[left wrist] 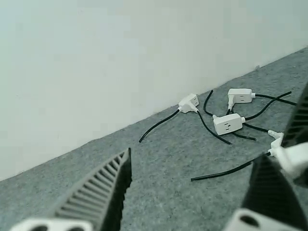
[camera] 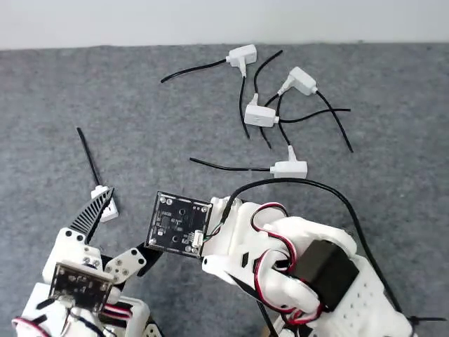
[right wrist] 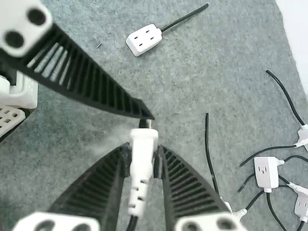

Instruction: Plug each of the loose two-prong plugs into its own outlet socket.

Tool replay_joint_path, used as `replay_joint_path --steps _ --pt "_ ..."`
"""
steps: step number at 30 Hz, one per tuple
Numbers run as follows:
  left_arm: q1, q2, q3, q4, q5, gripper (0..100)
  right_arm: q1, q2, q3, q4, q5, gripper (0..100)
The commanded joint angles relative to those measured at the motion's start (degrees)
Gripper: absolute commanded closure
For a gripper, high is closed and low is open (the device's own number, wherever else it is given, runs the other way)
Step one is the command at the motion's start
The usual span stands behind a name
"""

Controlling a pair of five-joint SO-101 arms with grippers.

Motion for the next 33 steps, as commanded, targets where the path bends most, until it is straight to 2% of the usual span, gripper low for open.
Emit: replay_joint_path --steps 1,11,18,33 --pt "0.35 0.18 1.36 -2.02 0.53 61 0.13 -0.66 -4.22 0.31 -0.62 99.1" --pt "5.01 0.18 3.30 -1.93 1.67 61 -0.31 -0.75 -4.40 0.22 -0.62 99.1" --pt "5.10 0.18 3.56 -2.02 1.67 61 -3.30 -0.75 -4.48 0.31 -0.70 99.1" --pt "5.10 0.26 6.02 -3.87 1.76 61 -3.03 -0.22 -11.69 4.97 -1.76 99.1"
